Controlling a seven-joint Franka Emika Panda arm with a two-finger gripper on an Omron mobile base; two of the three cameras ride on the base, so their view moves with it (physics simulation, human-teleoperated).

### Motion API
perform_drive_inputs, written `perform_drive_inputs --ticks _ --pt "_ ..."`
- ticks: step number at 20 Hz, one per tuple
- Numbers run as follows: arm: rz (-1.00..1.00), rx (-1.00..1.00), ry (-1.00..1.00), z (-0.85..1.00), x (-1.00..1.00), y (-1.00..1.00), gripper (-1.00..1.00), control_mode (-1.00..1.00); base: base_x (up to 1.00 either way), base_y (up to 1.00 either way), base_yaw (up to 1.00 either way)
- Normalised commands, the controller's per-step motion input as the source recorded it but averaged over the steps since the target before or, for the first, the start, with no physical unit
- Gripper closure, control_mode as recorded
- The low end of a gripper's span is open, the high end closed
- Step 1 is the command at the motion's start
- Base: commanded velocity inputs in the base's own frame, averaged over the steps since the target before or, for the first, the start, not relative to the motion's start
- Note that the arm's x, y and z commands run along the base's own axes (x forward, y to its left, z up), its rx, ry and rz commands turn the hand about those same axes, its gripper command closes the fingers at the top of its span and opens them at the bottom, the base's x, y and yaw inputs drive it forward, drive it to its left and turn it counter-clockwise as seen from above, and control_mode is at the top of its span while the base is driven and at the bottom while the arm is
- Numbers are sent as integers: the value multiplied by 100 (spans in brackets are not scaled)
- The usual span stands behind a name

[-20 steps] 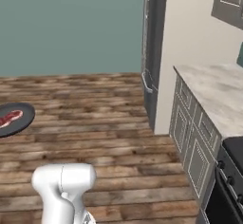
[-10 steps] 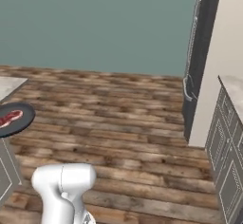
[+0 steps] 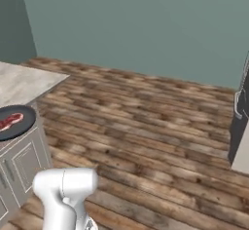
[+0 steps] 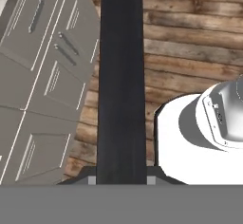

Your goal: Pick up the pan with the steak in it and place it on the dining table. Then place the steak on the plate.

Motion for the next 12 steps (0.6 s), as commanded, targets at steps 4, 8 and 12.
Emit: perform_drive_inputs --ticks 4,8,12 --pt "0 0 0 0 0 0 100 100 -25 -3 43" --pt "0 0 0 0 0 0 100 100 -25 -3 43" --pt "0 0 0 0 0 0 100 100 -25 -3 43"
